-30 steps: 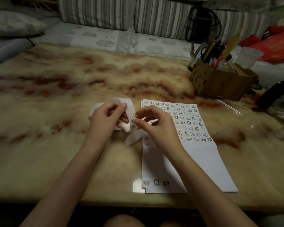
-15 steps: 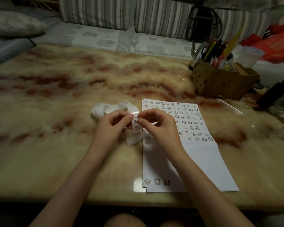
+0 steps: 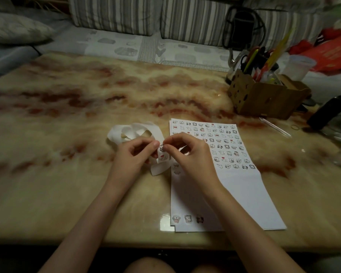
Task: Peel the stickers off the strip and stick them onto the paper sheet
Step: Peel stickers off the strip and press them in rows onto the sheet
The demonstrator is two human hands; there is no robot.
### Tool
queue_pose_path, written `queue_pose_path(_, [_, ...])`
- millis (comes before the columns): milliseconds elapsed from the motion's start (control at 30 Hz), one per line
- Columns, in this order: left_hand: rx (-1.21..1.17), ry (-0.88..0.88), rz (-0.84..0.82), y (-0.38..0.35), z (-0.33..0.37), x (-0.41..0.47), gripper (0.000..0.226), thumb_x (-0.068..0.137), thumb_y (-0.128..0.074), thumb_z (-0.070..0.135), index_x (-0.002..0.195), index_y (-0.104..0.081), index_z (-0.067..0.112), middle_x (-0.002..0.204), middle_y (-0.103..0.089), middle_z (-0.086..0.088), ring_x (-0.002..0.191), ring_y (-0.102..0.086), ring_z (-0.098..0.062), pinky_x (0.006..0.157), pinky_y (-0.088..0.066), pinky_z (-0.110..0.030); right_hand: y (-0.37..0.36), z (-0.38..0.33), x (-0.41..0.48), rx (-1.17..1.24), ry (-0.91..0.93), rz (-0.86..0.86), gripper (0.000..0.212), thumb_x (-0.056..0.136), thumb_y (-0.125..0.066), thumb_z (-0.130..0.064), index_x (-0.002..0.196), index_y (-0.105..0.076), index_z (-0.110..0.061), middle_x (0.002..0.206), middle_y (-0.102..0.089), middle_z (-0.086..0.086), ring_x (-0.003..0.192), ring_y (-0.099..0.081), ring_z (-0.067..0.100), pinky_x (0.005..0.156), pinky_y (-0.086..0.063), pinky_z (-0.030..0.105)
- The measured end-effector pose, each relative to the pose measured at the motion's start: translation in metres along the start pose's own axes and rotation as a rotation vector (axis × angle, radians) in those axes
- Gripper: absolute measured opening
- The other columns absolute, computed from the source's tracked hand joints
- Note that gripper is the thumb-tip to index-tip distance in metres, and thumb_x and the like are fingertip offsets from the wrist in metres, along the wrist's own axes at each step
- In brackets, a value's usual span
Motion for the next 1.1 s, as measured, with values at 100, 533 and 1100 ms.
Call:
queue_pose_path(100, [0.011,-0.003,-0.001,0.000,-0.001,-0.001,0.014,0.088,-0.061,0.010,0.077,-0.069,0.013,0.068,-0.066,0.008,0.062,-0.060,-0.004,0.058,-0.049,-0.018,0.000,0.003,0.000,0.009,-0.014,-0.005,0.008,0.082,-0.071,-0.008,0.084,-0.071,-0.015,0.076,-0.069,-0.008,0.070,-0.060,0.000,0.062,-0.041,0.011])
queue_pose_path(533, [0.027,0.004,0.023,-0.001,-0.001,-0.004,0.017,0.086,-0.063,0.006,0.073,-0.068,0.015,0.062,-0.064,0.013,0.053,-0.054,-0.002,0.056,-0.045,-0.015,-0.003,0.009,-0.006,-0.092,-0.012,-0.034,0.004,0.082,-0.069,-0.018,0.081,-0.066,-0.018,0.083,-0.064,-0.010,0.076,-0.057,0.008,0.064,-0.038,0.017])
queue_pose_path(1100, [0.134,0.102,0.082,0.008,-0.020,-0.004,0.003,0.081,-0.071,0.015,0.080,-0.073,0.013,0.079,-0.072,-0.001,0.066,-0.062,-0.008,0.065,-0.049,-0.024,0.050,0.051,-0.021,0.081,-0.424,-0.077,0.012,0.079,-0.071,-0.003,0.070,-0.070,-0.010,0.065,-0.072,0.000,0.049,-0.054,0.011,0.054,-0.046,0.020])
Point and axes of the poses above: each hand's wrist, its own x-axis towards the middle knuckle, its own y-axis out of the back of the hand, z = x × y, the point moved 9 cm from there along x, towards the middle knuckle
